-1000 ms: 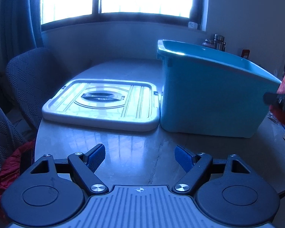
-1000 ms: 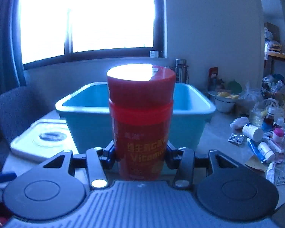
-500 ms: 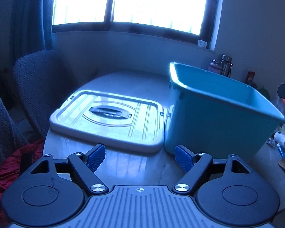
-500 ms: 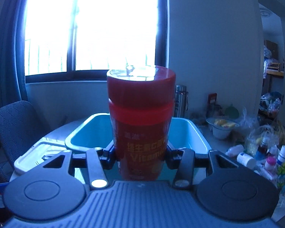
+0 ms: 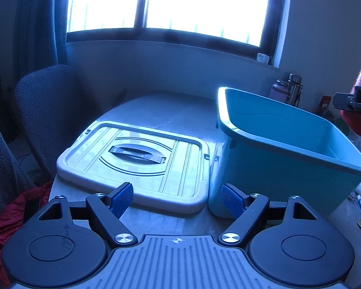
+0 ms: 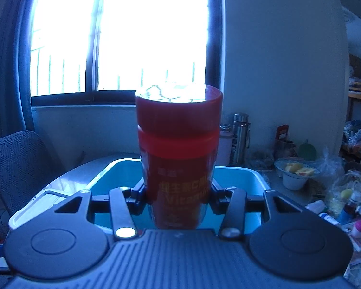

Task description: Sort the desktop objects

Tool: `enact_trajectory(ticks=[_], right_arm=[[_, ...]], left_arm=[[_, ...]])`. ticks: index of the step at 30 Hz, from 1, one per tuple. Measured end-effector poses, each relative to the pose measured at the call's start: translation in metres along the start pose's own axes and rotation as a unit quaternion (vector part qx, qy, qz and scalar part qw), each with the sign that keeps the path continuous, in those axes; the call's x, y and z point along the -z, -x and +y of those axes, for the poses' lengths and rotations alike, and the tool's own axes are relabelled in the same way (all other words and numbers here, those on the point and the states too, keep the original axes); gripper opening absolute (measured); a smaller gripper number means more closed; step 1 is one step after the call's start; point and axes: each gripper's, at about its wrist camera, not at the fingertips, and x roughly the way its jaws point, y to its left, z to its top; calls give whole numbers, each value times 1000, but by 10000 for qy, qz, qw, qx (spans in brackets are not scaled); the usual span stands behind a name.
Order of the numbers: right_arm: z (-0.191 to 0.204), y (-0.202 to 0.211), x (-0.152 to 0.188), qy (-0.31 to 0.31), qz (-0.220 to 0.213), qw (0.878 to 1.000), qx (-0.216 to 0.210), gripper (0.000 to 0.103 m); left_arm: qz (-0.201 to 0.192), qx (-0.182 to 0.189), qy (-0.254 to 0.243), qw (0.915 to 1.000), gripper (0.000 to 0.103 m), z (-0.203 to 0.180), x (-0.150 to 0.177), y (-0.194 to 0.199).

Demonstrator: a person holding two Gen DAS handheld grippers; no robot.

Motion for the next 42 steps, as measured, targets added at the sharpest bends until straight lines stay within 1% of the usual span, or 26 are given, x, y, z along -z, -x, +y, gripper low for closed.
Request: enact_trajectory(ticks=[4,8,17,18,19,20,21,22,26,36,42], right_arm=[[-3,-27,-1,2,144,9999,-41,50],[-10,-53,2,10,365,9993,-54,50],[-17,-85,20,-44,908,9958,-73,50],[-16,-86,21,-34,935,9956,-55,55],[-15,-86,22,-15,944,9955,-34,66],[-14,-86,22,18,950,9955,-30,73],[-13,-85,23,50,946,9955,-87,87],[-11,-83,23,77,905,9958,-106,90],[-7,-72,22,132,762,9970,21,90],[-9,-47,22,22,634,9978,206,91],[-3,-10,29,18,424,9986,316,92]], left_arm=[[48,-107,6,9999,82,-3,-4,-11],[191,-182,20,9996,82,-5,-6,-23],[275,-349,87,9990,82,-5,-9,-37],[288,-365,86,9989,82,-5,-9,-38],[300,-373,90,9988,82,-5,-9,-39],[309,-378,97,9988,82,-5,-9,-39],[317,-382,103,9987,82,-5,-9,-40],[323,-387,105,9987,82,-5,-8,-40],[323,-392,93,9987,82,-4,-7,-38],[218,-320,69,9992,82,2,-1,-20],[244,-187,-11,9995,82,7,8,-1]])
